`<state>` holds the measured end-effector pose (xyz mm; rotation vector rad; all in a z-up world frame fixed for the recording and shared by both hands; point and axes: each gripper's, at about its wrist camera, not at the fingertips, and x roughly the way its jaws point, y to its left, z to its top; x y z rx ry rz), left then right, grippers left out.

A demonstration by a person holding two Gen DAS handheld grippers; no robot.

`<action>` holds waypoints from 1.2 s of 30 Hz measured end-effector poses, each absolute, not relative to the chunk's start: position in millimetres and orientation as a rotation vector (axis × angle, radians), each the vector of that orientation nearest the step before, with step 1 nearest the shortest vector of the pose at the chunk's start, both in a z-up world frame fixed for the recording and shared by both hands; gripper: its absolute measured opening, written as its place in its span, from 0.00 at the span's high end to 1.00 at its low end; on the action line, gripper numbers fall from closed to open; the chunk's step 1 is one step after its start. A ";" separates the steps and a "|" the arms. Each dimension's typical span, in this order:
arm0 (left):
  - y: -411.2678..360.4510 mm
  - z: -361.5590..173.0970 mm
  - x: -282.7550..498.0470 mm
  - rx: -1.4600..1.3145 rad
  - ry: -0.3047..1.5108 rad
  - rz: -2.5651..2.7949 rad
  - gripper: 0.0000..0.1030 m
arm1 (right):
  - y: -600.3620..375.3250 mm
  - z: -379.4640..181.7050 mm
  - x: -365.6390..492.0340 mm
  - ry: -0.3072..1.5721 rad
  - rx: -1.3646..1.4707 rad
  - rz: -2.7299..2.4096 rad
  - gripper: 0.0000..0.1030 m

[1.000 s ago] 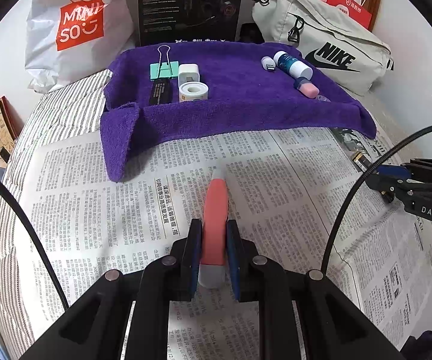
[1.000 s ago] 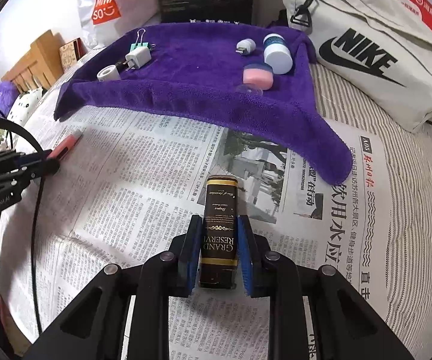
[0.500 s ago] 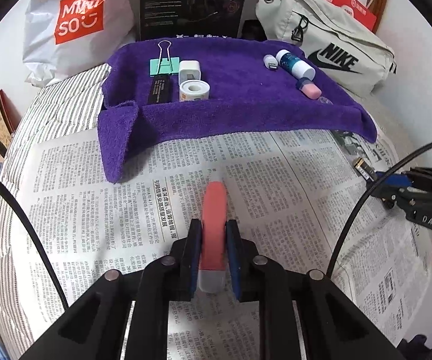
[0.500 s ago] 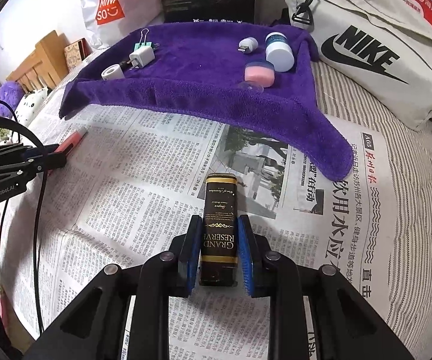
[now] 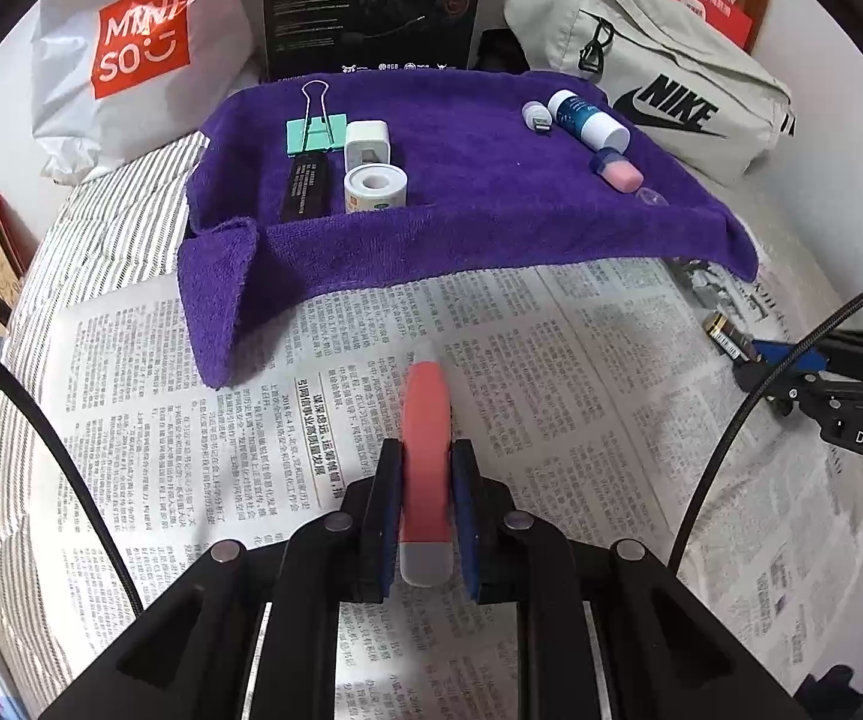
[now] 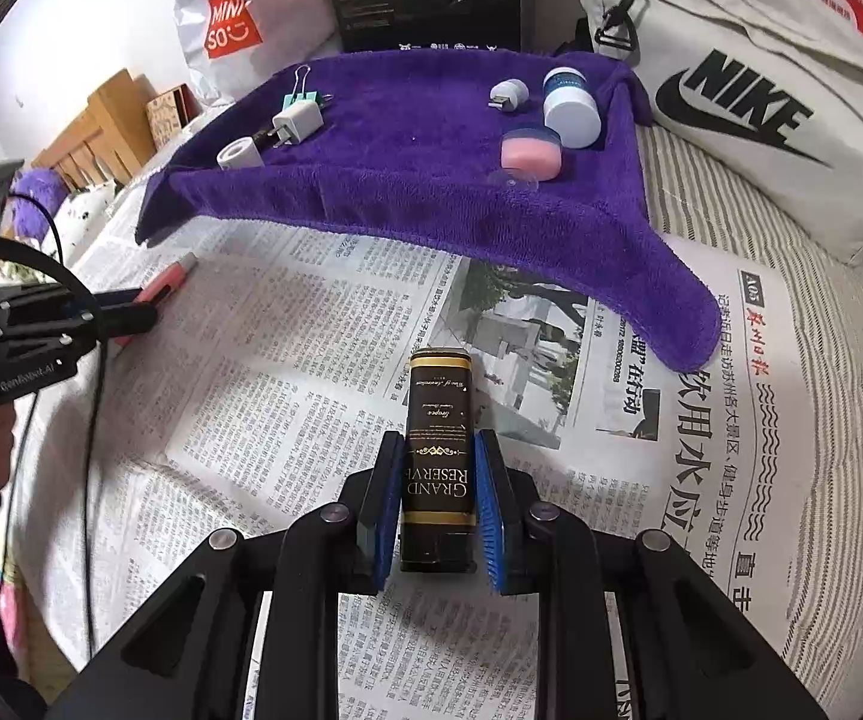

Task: Organize rigid objects
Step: 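Carry the gold-black bottle onto the towel with the right tool while the left tool carries the tube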

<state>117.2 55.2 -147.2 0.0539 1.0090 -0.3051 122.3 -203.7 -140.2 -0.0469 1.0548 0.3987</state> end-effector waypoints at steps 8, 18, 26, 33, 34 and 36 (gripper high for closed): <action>57.5 -124.6 114.2 0.020 0.971 -0.330 0.85 | -206.6 -116.0 123.1 1.020 -0.028 0.421 0.77; 66.9 -96.7 128.2 -0.005 0.917 -0.333 0.85 | -208.1 -93.2 140.7 0.980 -0.007 0.430 0.77; 71.0 -86.0 151.3 -0.006 0.898 -0.335 0.85 | -201.8 -82.6 168.3 0.954 -0.020 0.419 0.77; 76.9 -83.9 171.1 -0.028 0.883 -0.304 0.85 | -193.2 -78.2 195.2 0.941 -0.036 0.419 0.77; 77.3 -83.3 173.0 -0.031 0.879 -0.306 0.85 | -192.5 -78.1 198.1 0.941 -0.035 0.419 0.77; 77.6 -84.2 178.5 -0.046 0.880 -0.322 0.85 | -190.5 -77.0 206.7 0.937 -0.026 0.416 0.77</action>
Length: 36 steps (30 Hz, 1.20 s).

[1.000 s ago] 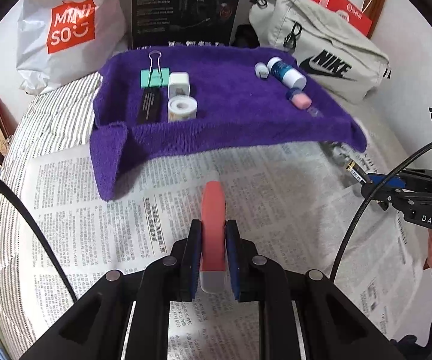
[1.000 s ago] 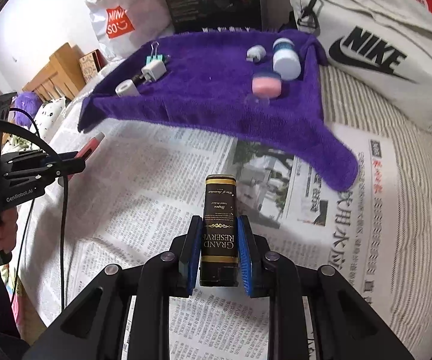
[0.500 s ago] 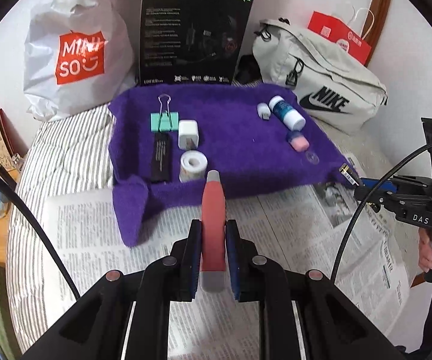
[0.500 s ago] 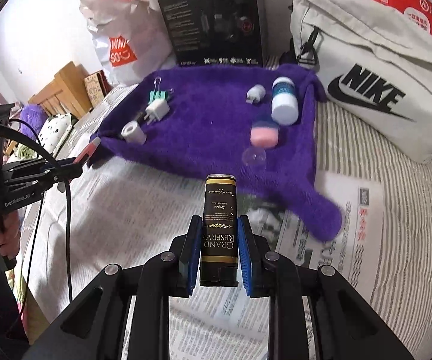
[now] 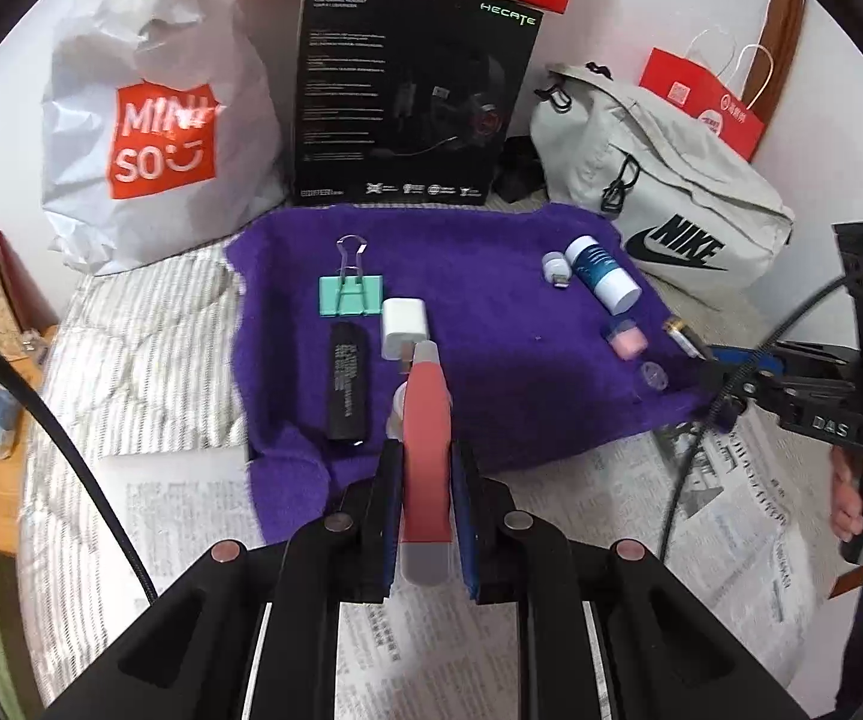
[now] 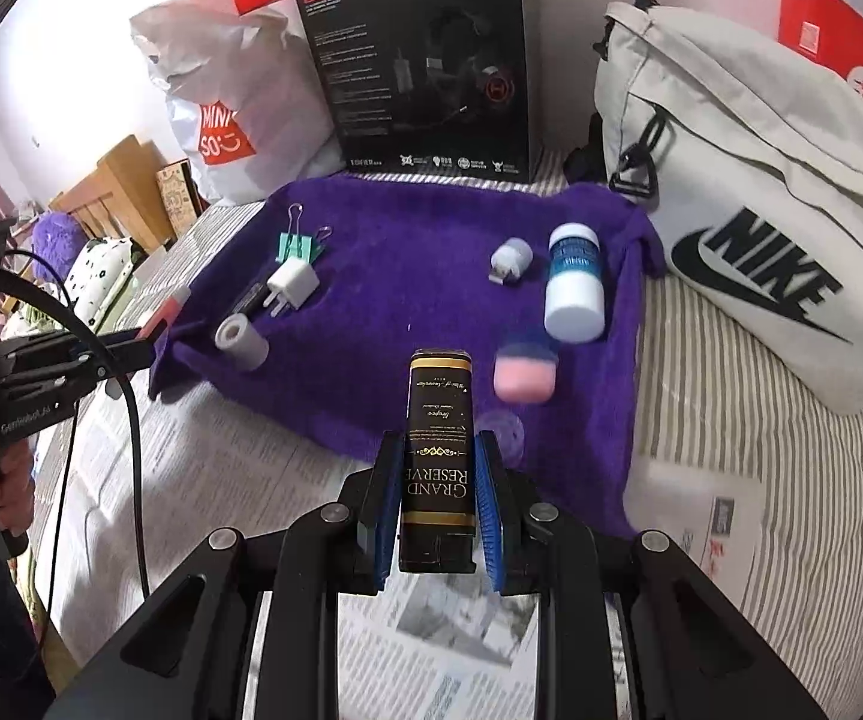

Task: Organize rigid objects
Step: 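Carry the gold-black bottle onto the towel with the right tool while the left tool carries the tube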

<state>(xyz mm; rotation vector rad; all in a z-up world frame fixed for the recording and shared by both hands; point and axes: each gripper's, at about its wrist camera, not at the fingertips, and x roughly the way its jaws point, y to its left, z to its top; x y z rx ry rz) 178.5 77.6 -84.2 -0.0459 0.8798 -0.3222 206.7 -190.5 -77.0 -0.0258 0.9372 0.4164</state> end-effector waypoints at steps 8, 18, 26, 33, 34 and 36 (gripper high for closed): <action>77.5 -86.2 199.3 -0.054 0.879 -0.339 0.85 | -178.7 -79.2 235.0 0.942 -0.035 0.411 0.77; 84.7 -85.5 213.7 -0.055 0.880 -0.334 0.85 | -166.2 -84.1 267.4 0.944 -0.052 0.403 0.77; 87.5 -89.6 217.8 -0.081 0.889 -0.339 0.85 | -156.0 -97.2 296.4 0.955 -0.073 0.389 0.77; 90.6 -91.6 221.8 -0.099 0.900 -0.346 0.85 | -149.4 -110.6 316.1 0.982 -0.054 0.395 0.77; 91.8 -91.8 222.4 -0.105 0.900 -0.348 0.85 | -149.2 -112.3 317.9 0.988 -0.048 0.394 0.77; 92.8 -92.4 224.2 -0.106 0.905 -0.346 0.85 | -148.2 -114.3 320.5 0.994 -0.049 0.389 0.77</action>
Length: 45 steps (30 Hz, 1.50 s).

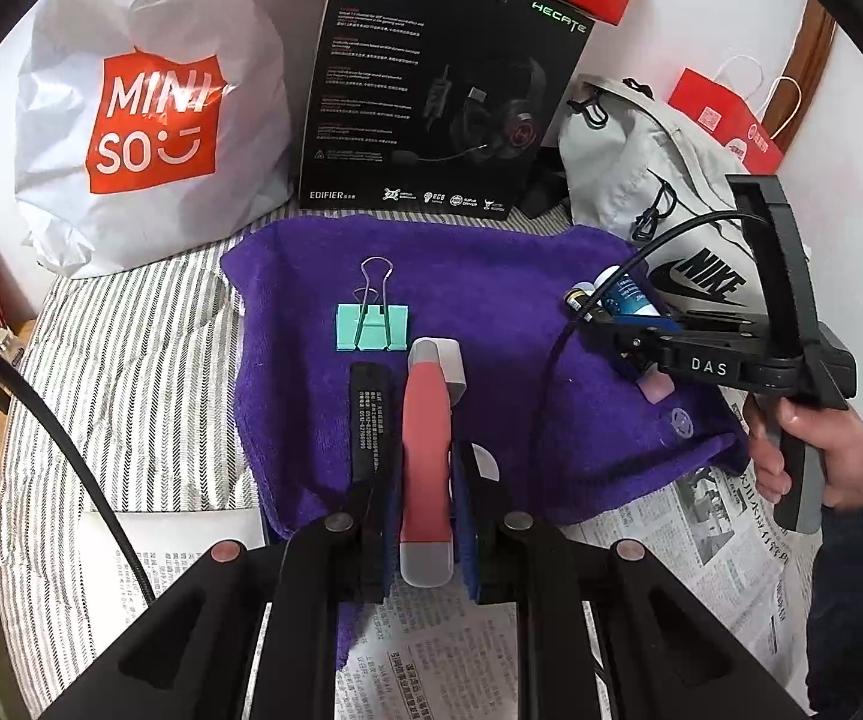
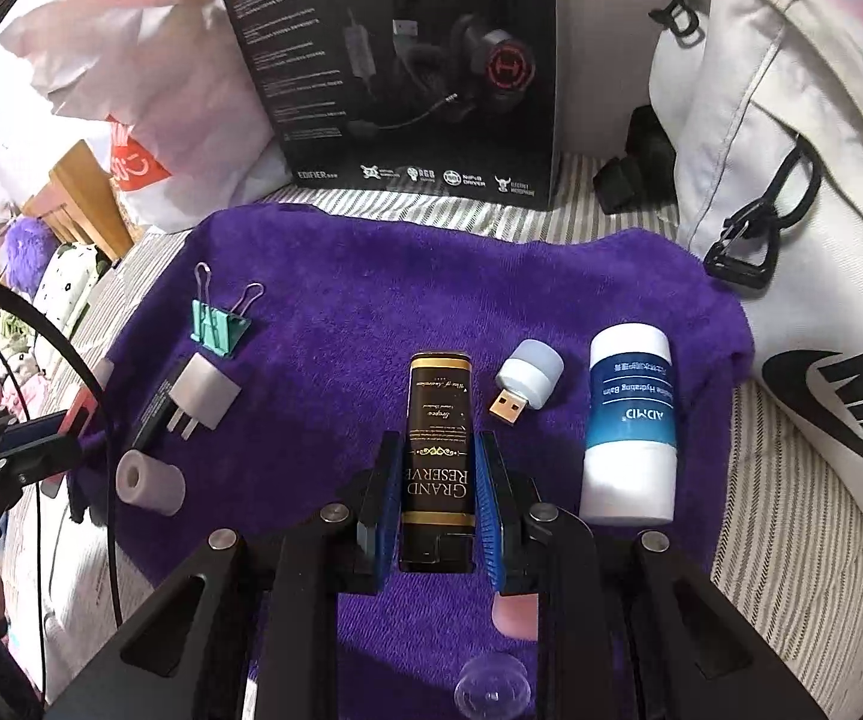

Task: Organize rigid objects
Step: 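Carry the gold-black bottle onto the towel with the right tool while the left tool carries the tube, then lower the bottle onto the towel beside the USB light and open the right tool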

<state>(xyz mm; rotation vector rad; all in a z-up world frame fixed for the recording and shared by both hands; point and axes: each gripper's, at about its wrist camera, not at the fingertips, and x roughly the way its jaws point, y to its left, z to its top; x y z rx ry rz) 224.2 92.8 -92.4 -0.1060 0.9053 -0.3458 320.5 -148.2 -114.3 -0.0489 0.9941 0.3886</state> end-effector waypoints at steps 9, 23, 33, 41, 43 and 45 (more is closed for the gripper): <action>89.4 -85.0 226.7 -0.076 0.898 -0.353 0.85 | -138.6 -127.8 339.8 1.017 -0.077 0.371 0.77; 85.6 -85.8 226.9 -0.082 0.913 -0.361 0.85 | -129.6 -133.1 344.1 1.023 -0.138 0.393 0.58; 83.4 -85.6 221.6 -0.092 0.935 -0.360 0.85 | -151.3 -103.3 312.6 0.979 -0.097 0.381 0.53; 49.6 -85.1 232.1 -0.065 0.958 -0.396 0.85 | -190.0 -75.1 256.6 0.921 -0.037 0.353 0.51; 43.0 -86.8 238.0 -0.070 0.968 -0.404 0.85 | -199.8 -72.2 245.9 0.918 -0.033 0.340 0.49; 34.9 -89.9 245.2 -0.063 0.983 -0.404 0.85 | -210.7 -70.0 236.1 0.909 -0.029 0.330 0.49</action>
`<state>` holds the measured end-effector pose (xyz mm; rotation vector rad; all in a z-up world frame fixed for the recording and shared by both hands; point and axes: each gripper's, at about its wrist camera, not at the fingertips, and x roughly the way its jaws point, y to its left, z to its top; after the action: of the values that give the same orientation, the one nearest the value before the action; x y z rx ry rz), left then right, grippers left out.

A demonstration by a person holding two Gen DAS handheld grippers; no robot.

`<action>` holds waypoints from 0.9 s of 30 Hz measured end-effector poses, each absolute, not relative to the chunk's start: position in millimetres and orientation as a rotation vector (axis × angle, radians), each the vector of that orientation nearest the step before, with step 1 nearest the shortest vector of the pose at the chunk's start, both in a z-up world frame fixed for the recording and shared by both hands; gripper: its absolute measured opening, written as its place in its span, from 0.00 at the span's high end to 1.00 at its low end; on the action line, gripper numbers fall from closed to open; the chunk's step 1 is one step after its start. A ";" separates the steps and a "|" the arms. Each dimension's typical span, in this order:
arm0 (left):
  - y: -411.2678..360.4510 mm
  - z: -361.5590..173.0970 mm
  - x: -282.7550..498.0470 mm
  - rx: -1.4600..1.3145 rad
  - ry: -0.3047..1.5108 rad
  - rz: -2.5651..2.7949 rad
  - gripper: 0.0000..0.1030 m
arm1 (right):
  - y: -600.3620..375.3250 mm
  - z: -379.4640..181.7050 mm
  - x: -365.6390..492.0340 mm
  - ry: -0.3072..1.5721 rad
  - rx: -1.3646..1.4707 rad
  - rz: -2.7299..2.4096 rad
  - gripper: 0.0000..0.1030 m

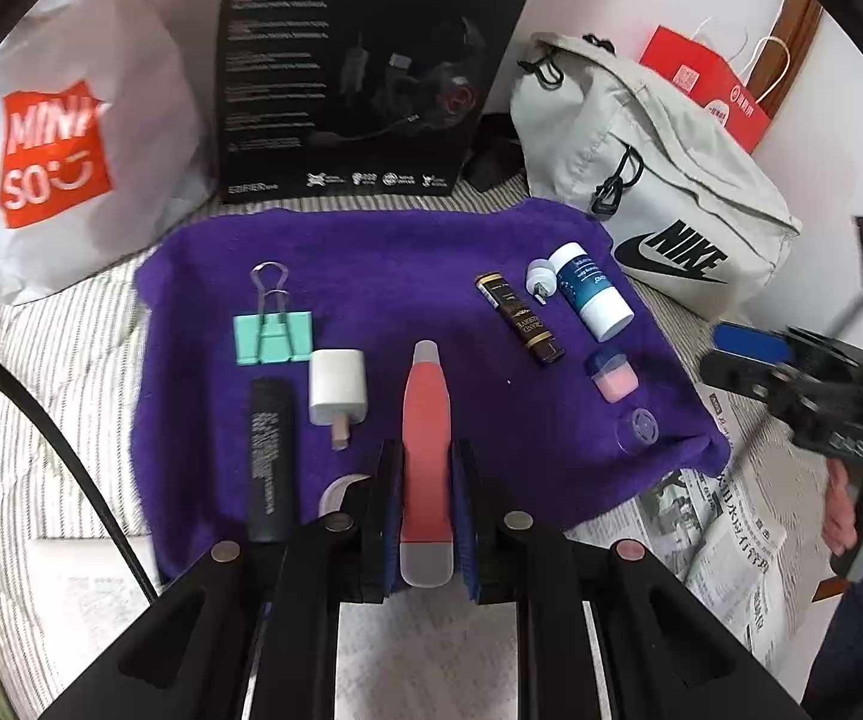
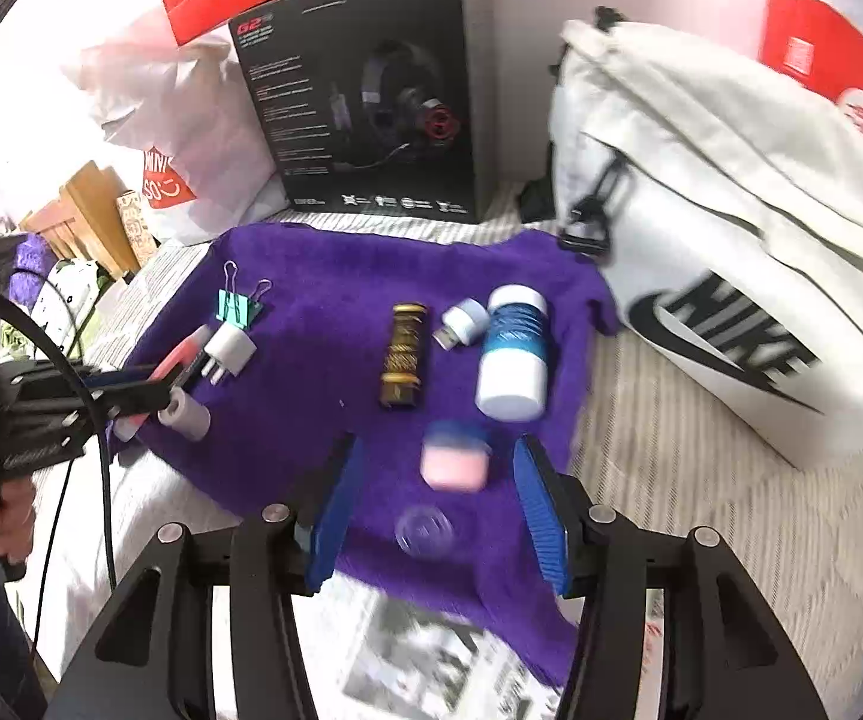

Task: Organize rigid objects
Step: 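Lower the bottle onto the towel beside the USB light and open the right tool, then lower the pink tube onto the towel beside the plug and open the left tool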

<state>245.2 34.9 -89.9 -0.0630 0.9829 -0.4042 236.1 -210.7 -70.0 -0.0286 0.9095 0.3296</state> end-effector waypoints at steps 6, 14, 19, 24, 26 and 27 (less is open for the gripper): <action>15.2 -97.6 266.9 -0.041 1.011 -0.393 0.85 | -229.4 -72.6 222.4 0.909 0.024 0.317 0.49; -5.3 -109.0 290.8 -0.016 1.044 -0.388 0.85 | -238.4 -85.5 215.7 0.935 0.052 0.305 0.49; -13.2 -118.6 301.2 0.001 1.072 -0.382 0.85 | -234.2 -92.2 216.3 0.952 0.062 0.317 0.49; -22.1 -126.7 305.7 0.054 1.103 -0.349 0.85 | -227.5 -93.6 217.7 0.953 0.053 0.325 0.49; -25.0 -128.4 305.6 0.074 1.102 -0.344 0.85 | -225.0 -94.7 218.6 0.956 0.051 0.330 0.49; -26.3 -128.1 305.4 0.084 1.103 -0.342 0.84 | -223.7 -95.7 219.3 0.957 0.050 0.331 0.49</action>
<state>305.4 -26.3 -128.1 0.0837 1.1028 -0.3424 219.3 -223.7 -95.7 0.0502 0.9571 0.3314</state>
